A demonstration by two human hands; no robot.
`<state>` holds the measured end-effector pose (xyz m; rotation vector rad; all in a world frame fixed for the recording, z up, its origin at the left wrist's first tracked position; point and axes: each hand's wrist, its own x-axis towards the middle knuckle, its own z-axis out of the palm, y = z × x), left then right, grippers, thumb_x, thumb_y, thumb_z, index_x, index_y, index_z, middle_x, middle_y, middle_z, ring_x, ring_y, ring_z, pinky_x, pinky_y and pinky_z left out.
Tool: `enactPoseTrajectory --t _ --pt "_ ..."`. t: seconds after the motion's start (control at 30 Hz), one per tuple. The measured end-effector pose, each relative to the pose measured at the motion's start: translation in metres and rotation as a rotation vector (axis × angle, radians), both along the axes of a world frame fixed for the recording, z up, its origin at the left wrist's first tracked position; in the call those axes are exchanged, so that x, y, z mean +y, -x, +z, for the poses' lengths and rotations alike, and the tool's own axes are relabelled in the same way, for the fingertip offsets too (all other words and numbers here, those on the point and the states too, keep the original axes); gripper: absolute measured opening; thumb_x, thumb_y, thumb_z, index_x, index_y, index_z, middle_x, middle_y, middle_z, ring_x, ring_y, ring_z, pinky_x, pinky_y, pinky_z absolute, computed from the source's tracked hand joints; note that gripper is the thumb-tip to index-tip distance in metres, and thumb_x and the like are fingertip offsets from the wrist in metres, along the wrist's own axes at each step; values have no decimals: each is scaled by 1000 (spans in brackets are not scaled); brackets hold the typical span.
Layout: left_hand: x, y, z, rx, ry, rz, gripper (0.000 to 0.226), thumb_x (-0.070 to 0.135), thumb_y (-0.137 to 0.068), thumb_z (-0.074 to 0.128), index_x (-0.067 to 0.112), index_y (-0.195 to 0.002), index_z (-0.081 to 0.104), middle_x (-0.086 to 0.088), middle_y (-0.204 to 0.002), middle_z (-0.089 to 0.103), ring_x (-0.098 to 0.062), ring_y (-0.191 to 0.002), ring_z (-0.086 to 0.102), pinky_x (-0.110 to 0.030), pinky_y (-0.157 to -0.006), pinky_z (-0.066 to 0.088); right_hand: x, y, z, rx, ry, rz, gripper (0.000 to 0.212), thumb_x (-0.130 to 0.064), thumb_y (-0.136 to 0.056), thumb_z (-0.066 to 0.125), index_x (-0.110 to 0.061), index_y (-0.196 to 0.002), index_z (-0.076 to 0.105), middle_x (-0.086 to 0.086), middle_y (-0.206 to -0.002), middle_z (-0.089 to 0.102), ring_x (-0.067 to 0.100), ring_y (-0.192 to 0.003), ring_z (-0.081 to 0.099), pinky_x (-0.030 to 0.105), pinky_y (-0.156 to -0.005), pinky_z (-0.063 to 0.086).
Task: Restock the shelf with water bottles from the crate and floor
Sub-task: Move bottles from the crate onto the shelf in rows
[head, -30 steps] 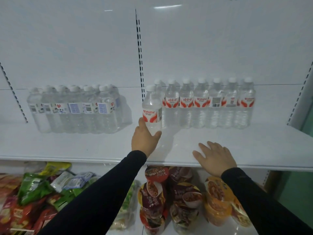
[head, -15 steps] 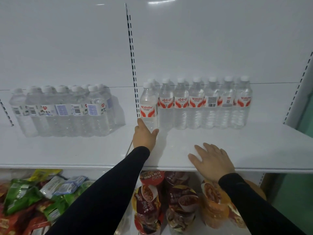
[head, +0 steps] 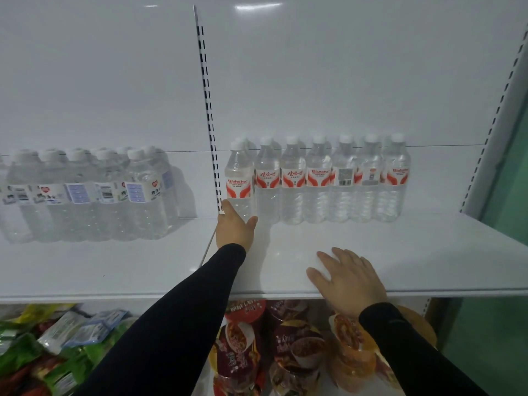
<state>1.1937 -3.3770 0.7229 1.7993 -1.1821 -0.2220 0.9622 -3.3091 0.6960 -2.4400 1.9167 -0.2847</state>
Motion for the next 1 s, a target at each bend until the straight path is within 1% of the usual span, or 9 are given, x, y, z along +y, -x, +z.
enactPoseTrajectory --t 0.17,0.37,0.47,0.6,0.67,0.7,0.8,0.93,1.0 --pt "20 -6 8 -4 -120 -74 85 49 -88 63 5 -148 21 -19 -142 45 -35 -124 51 -39 -94 46 -2 1 0 -32 -14 -10 65 -65 -97 20 -34 -154 26 0 -163 19 21 -149 17 38 -121 11" --pt "109 -9 14 -211 -22 -224 57 45 -95 53 14 -142 44 -7 -135 55 -20 -123 51 -29 -98 38 -6 3 0 -24 -21 -1 66 -66 -96 21 -34 -154 26 2 -164 19 23 -148 18 39 -120 13" --pt "160 -13 -4 -344 -4 -323 48 44 -95 54 16 -134 56 -2 -133 57 -16 -121 52 -25 -100 36 -4 5 4 -15 11 42 63 -60 -100 21 -27 -153 31 7 -162 24 25 -147 24 40 -118 16" --pt "220 -21 -49 -511 55 -471 42 43 -93 54 14 -122 65 -3 -121 65 -12 -111 53 -13 -93 33 20 -1 -16 -204 288 131 65 -50 -98 26 -6 -131 60 25 -143 49 40 -132 45 49 -111 32" --pt "244 -27 -82 -541 37 -517 40 40 -93 54 12 -117 67 -5 -117 65 -15 -109 54 -17 -93 36 45 -6 -40 -283 477 192 56 -44 -98 37 -2 -127 62 27 -139 52 44 -129 47 52 -109 33" --pt "255 -30 -100 -522 -14 -542 40 40 -92 54 12 -119 67 -4 -118 65 -16 -109 55 -17 -92 36 61 -9 -55 -305 497 208 53 -42 -98 42 -3 -129 60 26 -140 50 42 -131 45 49 -110 31" --pt "282 -37 -156 -416 -292 -595 43 45 -94 53 21 -129 60 0 -125 62 -16 -113 54 -16 -90 36 113 -19 -110 -404 336 264 50 -41 -97 47 -9 -134 56 17 -148 40 32 -136 38 36 -110 30" --pt "304 -48 -236 -310 -613 -662 35 39 -93 57 24 -124 61 -2 -123 62 -20 -113 57 -18 -87 38 174 -28 -210 -358 -231 222 57 -50 -99 45 -19 -147 44 2 -159 29 16 -143 25 27 -116 22" --pt "312 -50 -269 -279 -780 -664 40 44 -94 51 18 -124 61 -5 -123 61 -22 -114 56 -24 -90 40 193 -28 -262 -301 -487 144 74 -68 -94 31 -20 -150 38 2 -161 24 17 -143 30 26 -117 22"
